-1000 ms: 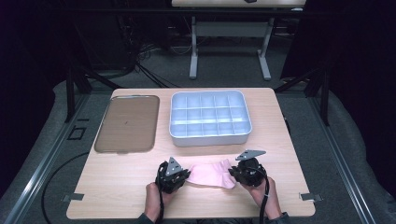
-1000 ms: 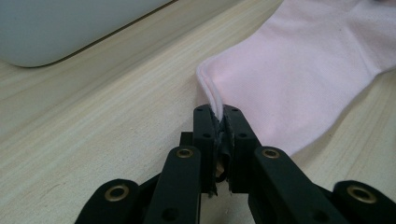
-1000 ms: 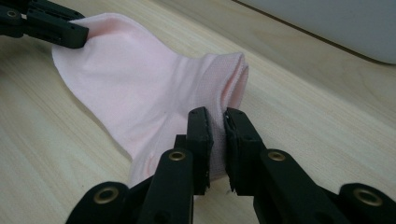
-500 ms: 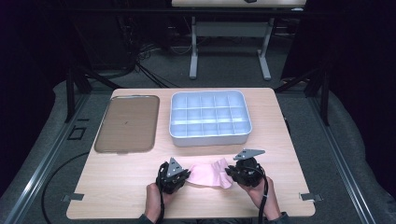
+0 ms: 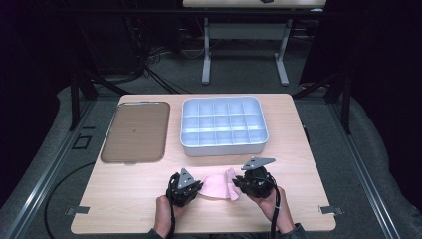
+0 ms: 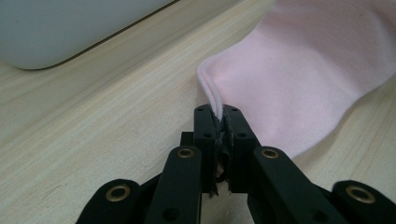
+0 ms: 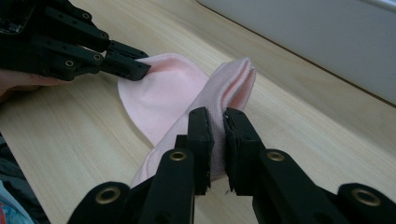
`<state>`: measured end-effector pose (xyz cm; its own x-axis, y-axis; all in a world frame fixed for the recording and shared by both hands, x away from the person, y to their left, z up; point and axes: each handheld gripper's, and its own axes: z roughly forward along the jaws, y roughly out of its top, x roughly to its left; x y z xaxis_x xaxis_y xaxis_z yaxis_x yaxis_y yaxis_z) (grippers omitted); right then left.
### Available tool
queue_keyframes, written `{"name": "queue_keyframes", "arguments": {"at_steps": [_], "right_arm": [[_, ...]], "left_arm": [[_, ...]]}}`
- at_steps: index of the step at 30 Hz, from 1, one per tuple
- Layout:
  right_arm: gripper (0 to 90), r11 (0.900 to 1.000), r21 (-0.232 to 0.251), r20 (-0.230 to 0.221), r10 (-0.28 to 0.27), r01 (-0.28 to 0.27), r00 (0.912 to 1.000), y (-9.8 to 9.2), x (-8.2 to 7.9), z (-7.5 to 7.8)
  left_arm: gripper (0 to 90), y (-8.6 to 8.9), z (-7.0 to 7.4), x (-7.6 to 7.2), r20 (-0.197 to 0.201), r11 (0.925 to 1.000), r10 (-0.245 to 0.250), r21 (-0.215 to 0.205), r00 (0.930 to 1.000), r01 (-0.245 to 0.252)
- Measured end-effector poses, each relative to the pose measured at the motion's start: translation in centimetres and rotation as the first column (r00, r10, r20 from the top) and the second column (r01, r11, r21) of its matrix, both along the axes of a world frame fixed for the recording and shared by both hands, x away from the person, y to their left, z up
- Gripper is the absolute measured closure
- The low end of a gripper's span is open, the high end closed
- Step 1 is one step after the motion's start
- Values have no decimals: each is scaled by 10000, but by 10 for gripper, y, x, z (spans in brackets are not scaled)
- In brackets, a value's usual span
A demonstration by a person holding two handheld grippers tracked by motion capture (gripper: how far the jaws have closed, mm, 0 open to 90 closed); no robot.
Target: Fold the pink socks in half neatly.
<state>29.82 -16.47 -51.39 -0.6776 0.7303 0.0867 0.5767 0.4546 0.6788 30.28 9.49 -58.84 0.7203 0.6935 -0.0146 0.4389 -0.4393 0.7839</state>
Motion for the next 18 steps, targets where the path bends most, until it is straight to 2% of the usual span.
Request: {"name": "queue_keyframes", "arguments": {"at_steps": [7, 12, 18], "right_arm": [[815, 9998, 147, 69, 95, -96, 9999, 9, 3, 2], [815, 9995, 69, 5, 310, -310, 9995, 17, 5, -1], [816, 9983, 23, -205, 584, -584, 9981, 28, 10, -4]], "left_arm": [[854, 1, 0, 1, -16, 10000, -16, -2, 10000, 16], [854, 1, 0, 0, -2, 10000, -41, 35, 10000, 41], [853, 1, 0, 1, -133, 9999, 8, -138, 9999, -10]]}}
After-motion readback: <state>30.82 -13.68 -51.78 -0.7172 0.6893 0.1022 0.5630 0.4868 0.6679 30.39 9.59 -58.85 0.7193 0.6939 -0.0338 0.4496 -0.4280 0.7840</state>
